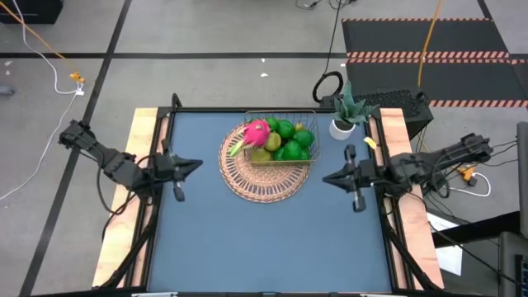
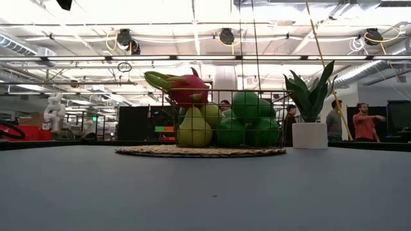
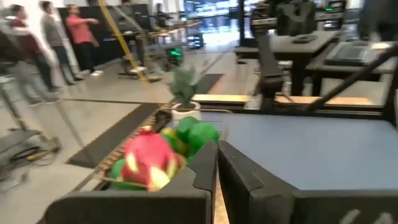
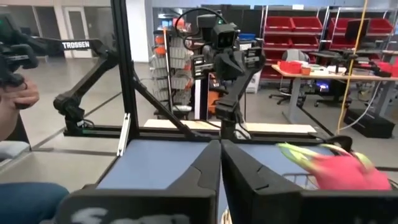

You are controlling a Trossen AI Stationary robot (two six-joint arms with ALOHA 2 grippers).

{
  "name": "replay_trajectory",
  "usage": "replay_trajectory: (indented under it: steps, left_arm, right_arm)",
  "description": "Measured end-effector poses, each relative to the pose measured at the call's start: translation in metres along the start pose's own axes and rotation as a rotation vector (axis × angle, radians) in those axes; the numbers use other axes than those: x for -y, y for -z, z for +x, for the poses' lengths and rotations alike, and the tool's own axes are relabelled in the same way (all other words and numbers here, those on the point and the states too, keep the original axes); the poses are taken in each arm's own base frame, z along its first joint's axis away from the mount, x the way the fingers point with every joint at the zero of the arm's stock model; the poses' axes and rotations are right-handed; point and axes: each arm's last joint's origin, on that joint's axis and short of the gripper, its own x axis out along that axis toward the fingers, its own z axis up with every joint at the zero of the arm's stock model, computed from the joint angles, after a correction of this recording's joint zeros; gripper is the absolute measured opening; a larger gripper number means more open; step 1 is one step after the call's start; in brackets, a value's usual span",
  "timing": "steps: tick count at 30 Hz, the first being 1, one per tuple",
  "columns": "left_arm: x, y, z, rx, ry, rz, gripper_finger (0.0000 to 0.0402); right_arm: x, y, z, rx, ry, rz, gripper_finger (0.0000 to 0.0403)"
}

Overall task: Build produce basket
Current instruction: Return to Home Position

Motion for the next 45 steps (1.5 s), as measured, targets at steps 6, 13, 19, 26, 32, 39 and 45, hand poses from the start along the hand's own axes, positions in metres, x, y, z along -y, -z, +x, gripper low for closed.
replay_trajectory:
  steps: [6,13,19,26,32,39,45]
  left_arm:
    - [-0.003,0.023,0.001,-0.028,-0.074,0.039,0.0007]
    - [-0.013,0.053,-0.005,-0.020,-0.092,0.008,0.0018]
    - [-0.024,0.076,-0.013,0.004,-0.099,-0.022,0.0009]
    - [-0.032,0.093,-0.019,0.037,-0.098,-0.009,0.0015]
    - [-0.034,0.106,-0.021,0.066,-0.073,-0.024,0.0018]
    - [-0.032,0.120,-0.020,0.113,-0.073,-0.054,0.0007]
    - [-0.030,0.127,-0.018,0.164,-0.087,-0.027,0.0016]
  right_arm:
    - [0.006,0.006,-0.020,-0.021,-0.002,-0.013,0.0003]
    - [0.009,0.045,-0.029,0.006,-0.003,-0.021,0.0001]
    - [0.013,0.072,-0.038,0.090,-0.006,0.008,0.0001]
    - [0.020,0.103,-0.048,0.105,0.122,-0.002,0.0000]
    - [0.026,0.132,-0.051,0.094,0.150,0.031,0.0000]
    - [0.027,0.136,-0.051,0.169,0.075,0.106,0.0000]
    - [0.029,0.137,-0.049,0.152,0.097,0.079,0.0000]
